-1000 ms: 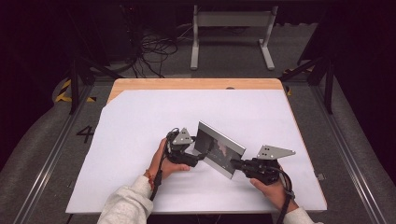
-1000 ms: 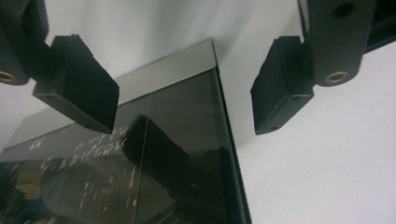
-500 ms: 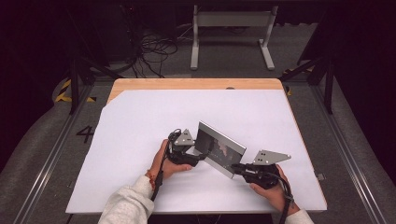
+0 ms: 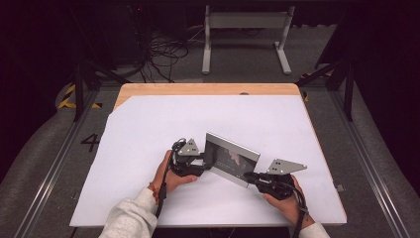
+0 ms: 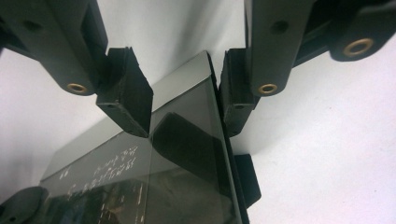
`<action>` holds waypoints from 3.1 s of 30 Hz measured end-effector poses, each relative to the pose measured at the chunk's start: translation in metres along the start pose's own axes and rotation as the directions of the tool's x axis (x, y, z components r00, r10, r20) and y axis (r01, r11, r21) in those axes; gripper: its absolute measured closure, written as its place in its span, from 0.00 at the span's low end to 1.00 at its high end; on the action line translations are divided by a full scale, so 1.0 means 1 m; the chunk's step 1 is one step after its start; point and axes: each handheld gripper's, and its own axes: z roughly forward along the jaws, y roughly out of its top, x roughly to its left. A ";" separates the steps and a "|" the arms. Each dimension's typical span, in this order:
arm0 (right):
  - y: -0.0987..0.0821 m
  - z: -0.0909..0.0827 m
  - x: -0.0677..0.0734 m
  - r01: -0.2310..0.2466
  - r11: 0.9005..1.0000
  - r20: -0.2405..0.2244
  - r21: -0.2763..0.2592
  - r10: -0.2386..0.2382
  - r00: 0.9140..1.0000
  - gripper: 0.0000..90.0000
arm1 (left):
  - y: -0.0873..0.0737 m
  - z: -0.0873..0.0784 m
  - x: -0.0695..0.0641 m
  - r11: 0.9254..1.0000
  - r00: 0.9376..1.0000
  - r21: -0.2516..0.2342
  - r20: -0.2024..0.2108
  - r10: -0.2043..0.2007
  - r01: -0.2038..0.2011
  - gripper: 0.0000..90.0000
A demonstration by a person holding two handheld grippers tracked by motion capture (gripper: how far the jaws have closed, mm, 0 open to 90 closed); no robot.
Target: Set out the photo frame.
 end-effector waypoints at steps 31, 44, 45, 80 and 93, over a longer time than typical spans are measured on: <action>0.007 0.014 -0.008 -0.042 0.999 0.057 -0.024 0.043 0.997 0.78 | -0.010 -0.018 -0.021 0.997 0.993 0.063 -0.107 0.040 -0.033 0.76; 0.013 0.023 -0.004 -0.020 1.000 0.107 -0.018 0.022 0.994 0.72 | -0.015 -0.020 -0.029 0.997 0.982 0.054 -0.178 0.057 -0.048 0.77; 0.013 0.024 -0.003 -0.020 1.000 0.110 -0.018 0.022 0.994 0.72 | -0.016 -0.018 -0.030 0.997 0.980 0.051 -0.191 0.059 -0.051 0.76; 0.014 0.041 -0.004 0.014 0.999 0.166 0.041 -0.021 0.986 0.64 | -0.015 -0.009 -0.030 0.998 0.963 0.039 -0.262 0.062 -0.054 0.73; 0.007 0.031 -0.011 -0.013 0.999 0.166 0.038 0.007 0.986 0.66 | -0.017 -0.011 -0.027 0.998 0.965 0.034 -0.255 0.053 -0.046 0.75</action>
